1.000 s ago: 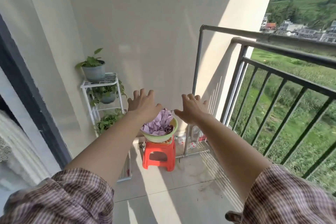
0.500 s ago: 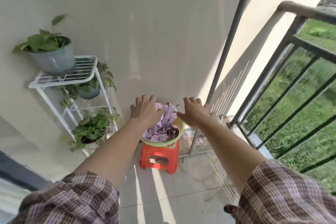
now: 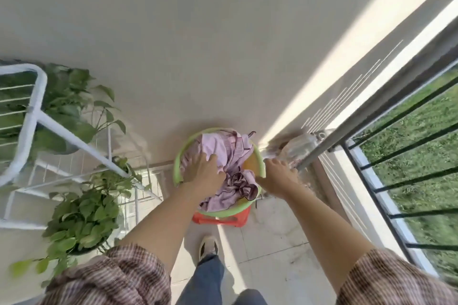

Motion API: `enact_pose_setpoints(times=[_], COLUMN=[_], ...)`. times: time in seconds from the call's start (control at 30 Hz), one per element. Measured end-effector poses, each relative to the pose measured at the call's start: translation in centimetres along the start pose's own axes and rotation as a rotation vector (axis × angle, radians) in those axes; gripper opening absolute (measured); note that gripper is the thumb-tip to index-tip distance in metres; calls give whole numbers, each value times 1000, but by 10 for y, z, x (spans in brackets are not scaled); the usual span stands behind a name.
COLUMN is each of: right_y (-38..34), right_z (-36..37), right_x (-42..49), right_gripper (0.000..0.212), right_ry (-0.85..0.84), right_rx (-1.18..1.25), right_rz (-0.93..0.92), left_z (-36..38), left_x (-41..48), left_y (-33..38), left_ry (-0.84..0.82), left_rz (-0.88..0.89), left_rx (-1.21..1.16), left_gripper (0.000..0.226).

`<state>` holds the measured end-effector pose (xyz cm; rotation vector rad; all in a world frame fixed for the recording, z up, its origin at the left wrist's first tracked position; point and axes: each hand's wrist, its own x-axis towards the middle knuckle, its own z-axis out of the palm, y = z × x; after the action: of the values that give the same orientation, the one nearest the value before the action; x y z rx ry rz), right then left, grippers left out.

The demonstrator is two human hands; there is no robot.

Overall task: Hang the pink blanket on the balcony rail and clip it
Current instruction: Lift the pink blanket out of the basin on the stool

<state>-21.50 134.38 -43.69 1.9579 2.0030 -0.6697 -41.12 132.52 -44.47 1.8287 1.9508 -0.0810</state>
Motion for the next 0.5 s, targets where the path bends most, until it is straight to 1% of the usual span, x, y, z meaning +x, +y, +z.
enact_pose_setpoints(times=[0.07, 0.13, 0.27, 0.3, 0.37, 0.43, 0.47, 0.5], right_y=[2, 6, 16, 19, 24, 29, 31, 33], right_z=[16, 32, 68, 78, 98, 117, 126, 135], right_x=[23, 43, 77, 87, 105, 122, 131, 138], right_gripper=[64, 60, 58, 56, 54, 60, 67, 75], right_ry=[-57, -110, -211, -238, -284, -308, -309, -302], right_rx=[5, 31, 88, 102, 104, 95, 89, 83], right_rz=[27, 52, 86, 96, 111, 112, 104, 91], left_z=[15, 34, 81, 94, 120, 145, 157, 170], left_x=[25, 47, 76, 83, 96, 107, 112, 117], left_y=[-7, -12, -19, -21, -24, -27, -28, -30], left_ry=[-54, -111, -265, -296, -352, -401, -407, -396], left_rz=[0, -4, -33, -49, -75, -106, -116, -112], left_rx=[-32, -41, -63, -74, -92, -84, -78, -68], left_gripper=[38, 37, 53, 54, 48, 39, 40, 47])
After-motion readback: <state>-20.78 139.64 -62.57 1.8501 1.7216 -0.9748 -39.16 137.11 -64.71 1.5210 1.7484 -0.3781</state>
